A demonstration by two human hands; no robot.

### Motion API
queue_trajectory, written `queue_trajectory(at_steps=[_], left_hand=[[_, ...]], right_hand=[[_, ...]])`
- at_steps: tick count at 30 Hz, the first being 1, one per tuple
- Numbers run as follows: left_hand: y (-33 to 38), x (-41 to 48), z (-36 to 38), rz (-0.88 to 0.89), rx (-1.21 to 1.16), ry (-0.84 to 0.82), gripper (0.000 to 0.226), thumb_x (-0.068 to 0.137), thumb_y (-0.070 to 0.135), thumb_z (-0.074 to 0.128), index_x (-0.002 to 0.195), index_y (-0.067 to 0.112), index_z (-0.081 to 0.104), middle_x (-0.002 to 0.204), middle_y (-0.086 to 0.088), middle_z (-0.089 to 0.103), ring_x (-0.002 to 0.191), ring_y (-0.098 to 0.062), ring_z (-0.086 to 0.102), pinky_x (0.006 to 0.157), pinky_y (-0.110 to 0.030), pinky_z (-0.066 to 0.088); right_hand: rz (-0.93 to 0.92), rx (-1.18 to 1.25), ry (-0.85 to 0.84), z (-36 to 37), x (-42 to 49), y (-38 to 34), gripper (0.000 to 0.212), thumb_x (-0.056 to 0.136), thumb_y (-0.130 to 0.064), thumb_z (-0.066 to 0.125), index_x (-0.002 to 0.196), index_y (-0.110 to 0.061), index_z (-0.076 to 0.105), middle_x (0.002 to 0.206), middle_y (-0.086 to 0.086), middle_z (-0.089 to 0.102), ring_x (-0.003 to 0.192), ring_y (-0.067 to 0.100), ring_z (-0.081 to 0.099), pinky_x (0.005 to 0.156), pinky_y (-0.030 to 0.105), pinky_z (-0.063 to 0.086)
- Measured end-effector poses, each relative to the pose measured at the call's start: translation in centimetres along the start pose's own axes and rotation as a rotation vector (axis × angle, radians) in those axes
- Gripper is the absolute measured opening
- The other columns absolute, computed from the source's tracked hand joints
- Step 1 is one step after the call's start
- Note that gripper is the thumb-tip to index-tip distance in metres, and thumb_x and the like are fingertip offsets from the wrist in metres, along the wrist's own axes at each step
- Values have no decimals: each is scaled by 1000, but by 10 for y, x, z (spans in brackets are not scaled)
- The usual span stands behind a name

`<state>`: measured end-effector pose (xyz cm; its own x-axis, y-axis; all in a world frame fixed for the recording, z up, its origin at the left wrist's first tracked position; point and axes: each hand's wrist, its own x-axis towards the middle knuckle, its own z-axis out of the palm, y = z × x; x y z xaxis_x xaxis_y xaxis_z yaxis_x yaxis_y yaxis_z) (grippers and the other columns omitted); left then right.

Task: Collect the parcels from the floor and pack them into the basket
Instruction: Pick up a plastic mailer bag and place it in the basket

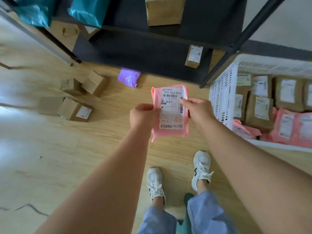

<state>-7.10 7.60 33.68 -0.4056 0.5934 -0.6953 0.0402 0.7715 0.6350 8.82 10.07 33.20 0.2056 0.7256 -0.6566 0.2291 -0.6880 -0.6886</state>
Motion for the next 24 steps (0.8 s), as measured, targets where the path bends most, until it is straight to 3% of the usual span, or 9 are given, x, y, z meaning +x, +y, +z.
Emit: queue_trajectory(at_steps=[3,7,9,12,15,20,24], left_hand=[[2,-17,25,-4,43,-36,15,73,6,76,68,17,66,70,-3,68,69,-24,64,77,-46,60],[12,-44,69,50,150,-41,17,77,8,72,66,19,65,68,0,66,69,-23,62,76,-43,60],[19,-59,101,78,204,-56,17,78,10,71,67,20,63,69,2,65,70,-23,62,75,-39,59],[24,-79,149,103,280,-97,16,80,12,70,71,21,62,72,4,65,72,-21,60,72,-33,54],[23,-102,209,126,354,-159,14,82,14,69,73,21,62,74,4,65,71,-20,59,73,-34,53],[7,-139,301,145,447,-257,13,83,19,70,76,21,60,81,0,67,75,-22,61,80,-41,55],[1,-174,371,151,519,-392,6,87,21,66,83,21,61,82,5,67,76,-18,64,81,-44,57]], right_hand=[[53,114,-13,-36,-12,20,22,90,-22,67,111,-15,70,96,0,73,82,14,69,59,19,51],[98,160,-32,-84,-21,44,24,87,-21,69,110,-13,69,93,-1,73,82,17,70,70,28,57],[113,156,-11,-113,-20,56,24,87,-21,69,108,-9,69,89,-3,72,76,14,69,65,22,56],[126,63,0,-157,-17,75,27,88,-24,64,112,-13,70,103,2,72,90,18,69,77,29,57],[148,-20,53,-214,-12,98,25,89,-25,62,109,-15,74,102,4,73,93,19,68,84,36,55],[223,129,175,-301,-7,136,21,88,-15,64,106,-15,75,94,1,73,89,21,70,75,36,59],[265,168,269,-375,2,165,21,88,-13,63,104,-15,75,100,4,74,88,21,69,70,34,59]])
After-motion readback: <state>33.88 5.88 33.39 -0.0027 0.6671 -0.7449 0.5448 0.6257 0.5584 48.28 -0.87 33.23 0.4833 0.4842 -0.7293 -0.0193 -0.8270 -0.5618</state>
